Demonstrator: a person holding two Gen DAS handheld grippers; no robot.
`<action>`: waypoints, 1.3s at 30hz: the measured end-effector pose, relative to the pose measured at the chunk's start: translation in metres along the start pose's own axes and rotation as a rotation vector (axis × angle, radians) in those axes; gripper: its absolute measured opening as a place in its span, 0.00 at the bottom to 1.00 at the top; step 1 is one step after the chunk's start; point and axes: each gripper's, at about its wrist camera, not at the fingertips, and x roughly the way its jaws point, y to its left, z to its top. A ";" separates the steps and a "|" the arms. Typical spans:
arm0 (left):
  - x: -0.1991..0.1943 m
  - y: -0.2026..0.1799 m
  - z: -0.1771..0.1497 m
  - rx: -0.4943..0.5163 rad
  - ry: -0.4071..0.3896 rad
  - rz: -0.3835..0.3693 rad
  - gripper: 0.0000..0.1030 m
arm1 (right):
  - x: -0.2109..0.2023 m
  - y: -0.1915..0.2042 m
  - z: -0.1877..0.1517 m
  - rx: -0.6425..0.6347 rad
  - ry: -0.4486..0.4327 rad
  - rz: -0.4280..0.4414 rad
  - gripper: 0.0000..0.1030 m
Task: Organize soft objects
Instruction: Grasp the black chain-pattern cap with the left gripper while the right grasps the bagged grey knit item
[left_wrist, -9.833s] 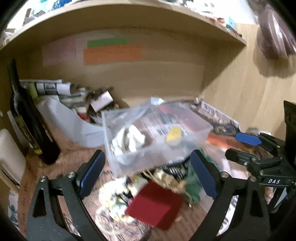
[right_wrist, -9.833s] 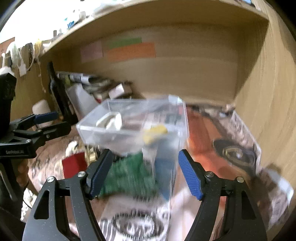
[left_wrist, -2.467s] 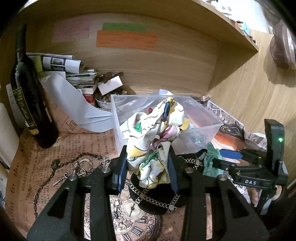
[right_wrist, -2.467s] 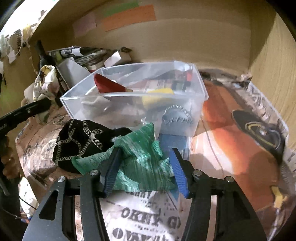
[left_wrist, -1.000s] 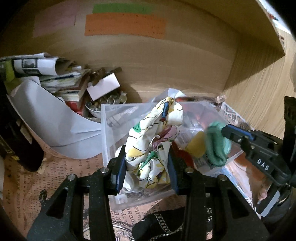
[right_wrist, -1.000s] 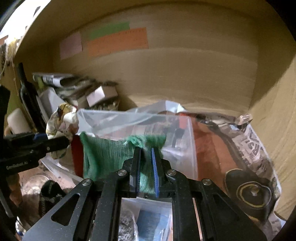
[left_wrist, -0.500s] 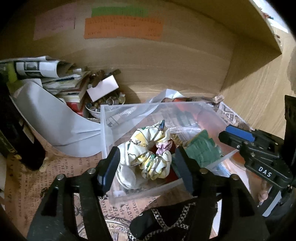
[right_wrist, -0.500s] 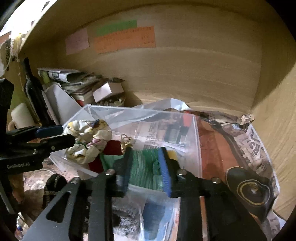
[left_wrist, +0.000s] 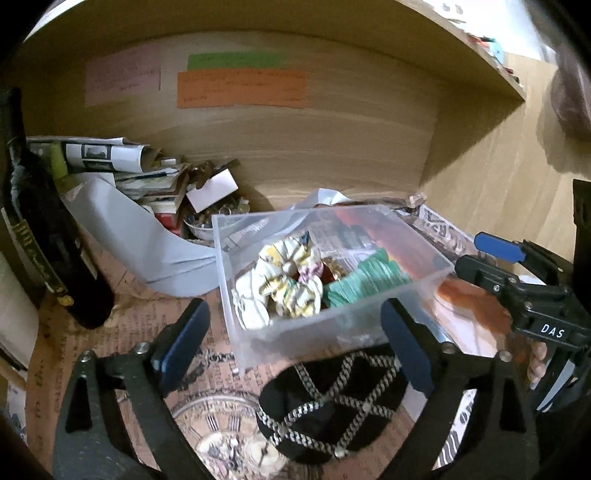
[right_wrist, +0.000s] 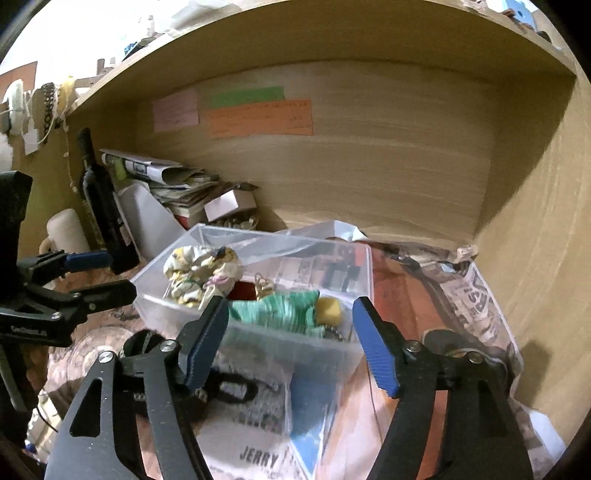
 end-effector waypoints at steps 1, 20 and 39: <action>-0.001 -0.001 -0.004 0.006 0.009 -0.005 0.92 | -0.001 0.000 -0.003 0.002 0.005 0.001 0.66; 0.065 0.010 -0.061 -0.041 0.280 -0.094 0.69 | 0.019 -0.007 -0.057 0.062 0.185 0.031 0.68; 0.010 0.010 -0.046 -0.015 0.119 -0.036 0.31 | 0.051 0.009 -0.055 0.017 0.267 0.098 0.68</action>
